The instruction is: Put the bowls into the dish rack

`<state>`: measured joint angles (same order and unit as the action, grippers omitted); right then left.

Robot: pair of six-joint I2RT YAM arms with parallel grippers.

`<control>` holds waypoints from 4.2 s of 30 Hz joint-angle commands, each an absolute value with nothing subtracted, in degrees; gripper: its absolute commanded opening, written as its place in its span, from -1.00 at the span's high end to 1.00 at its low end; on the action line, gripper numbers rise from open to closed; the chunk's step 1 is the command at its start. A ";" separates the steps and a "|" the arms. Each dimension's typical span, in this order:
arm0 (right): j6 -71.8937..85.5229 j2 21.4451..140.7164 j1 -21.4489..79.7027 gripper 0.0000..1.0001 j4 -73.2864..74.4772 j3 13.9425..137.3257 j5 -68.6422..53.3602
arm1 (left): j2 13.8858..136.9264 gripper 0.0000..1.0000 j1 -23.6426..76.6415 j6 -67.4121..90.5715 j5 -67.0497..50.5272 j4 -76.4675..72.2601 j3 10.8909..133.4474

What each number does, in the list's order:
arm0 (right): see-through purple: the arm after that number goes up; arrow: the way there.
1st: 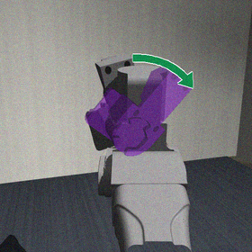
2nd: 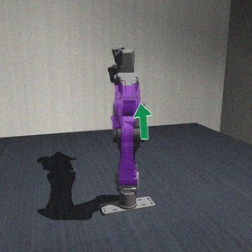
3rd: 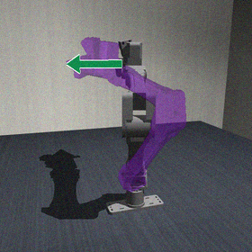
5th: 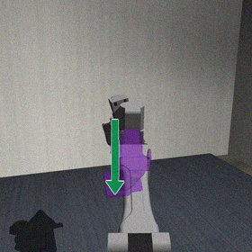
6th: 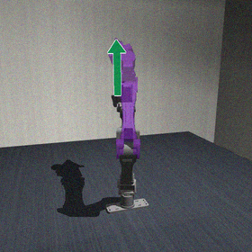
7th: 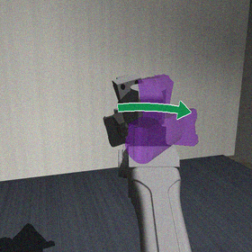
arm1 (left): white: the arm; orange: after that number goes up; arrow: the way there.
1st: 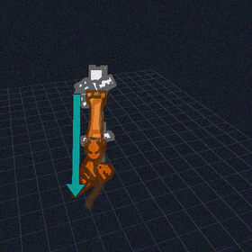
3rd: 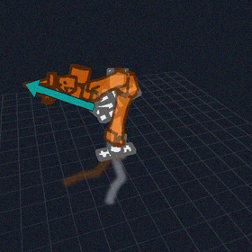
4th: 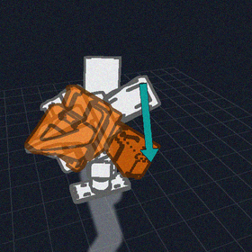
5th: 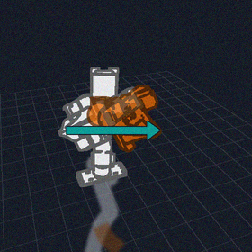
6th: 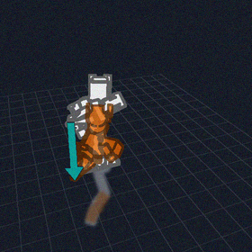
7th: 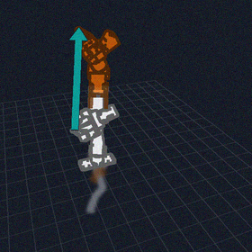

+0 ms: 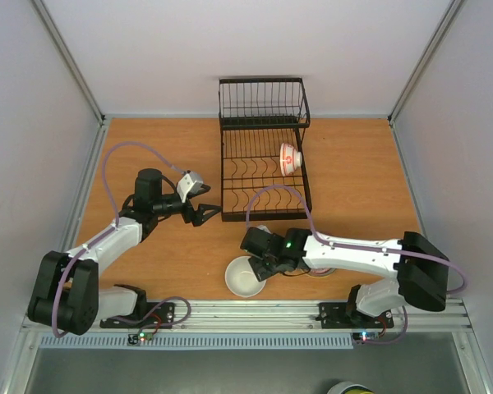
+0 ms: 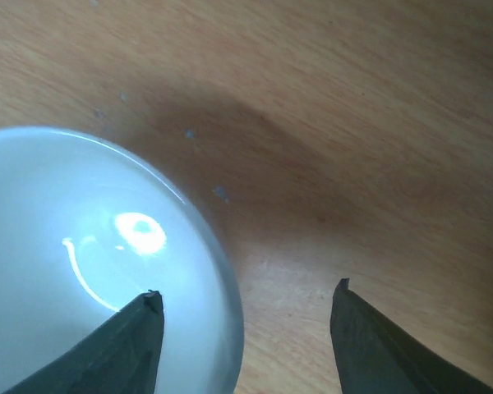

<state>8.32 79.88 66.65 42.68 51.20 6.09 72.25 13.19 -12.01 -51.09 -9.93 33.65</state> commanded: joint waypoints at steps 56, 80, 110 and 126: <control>-7.14 89.03 61.79 0.97 46.41 80.47 26.47 | 76.92 -0.30 25.71 -27.80 -41.83 36.38 53.43; 3.03 68.87 58.54 -0.92 19.29 52.21 -3.45 | 67.97 0.99 23.27 -24.17 -48.35 18.20 43.48; 10.12 66.41 58.54 0.97 -4.33 40.60 -12.41 | 67.75 0.99 17.79 -26.30 -66.29 20.72 43.42; -3.16 71.67 55.58 0.97 20.03 57.24 10.25 | 66.45 -0.89 17.58 -16.18 -53.40 7.37 39.86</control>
